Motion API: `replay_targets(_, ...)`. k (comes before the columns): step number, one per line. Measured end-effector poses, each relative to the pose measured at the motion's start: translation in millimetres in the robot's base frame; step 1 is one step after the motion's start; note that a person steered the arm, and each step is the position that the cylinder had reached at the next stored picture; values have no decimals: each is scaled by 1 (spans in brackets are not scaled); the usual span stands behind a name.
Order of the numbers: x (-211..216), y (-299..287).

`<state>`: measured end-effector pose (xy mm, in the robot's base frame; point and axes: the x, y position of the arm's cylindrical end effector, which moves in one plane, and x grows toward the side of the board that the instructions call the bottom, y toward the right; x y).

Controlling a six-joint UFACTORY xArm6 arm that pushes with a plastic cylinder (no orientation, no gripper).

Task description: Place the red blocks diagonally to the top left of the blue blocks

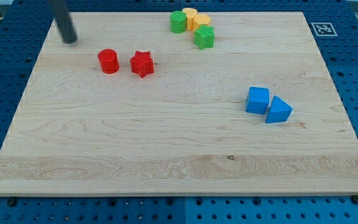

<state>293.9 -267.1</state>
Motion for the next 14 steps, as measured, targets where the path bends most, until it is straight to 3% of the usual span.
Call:
replay_targets(2,38,31)
replay_targets(7,91,232)
replay_targets(8,92,234)
replay_targets(9,65,207)
replay_targets(10,55,128)
replay_targets(11,87,83)
replay_targets(14,107,165)
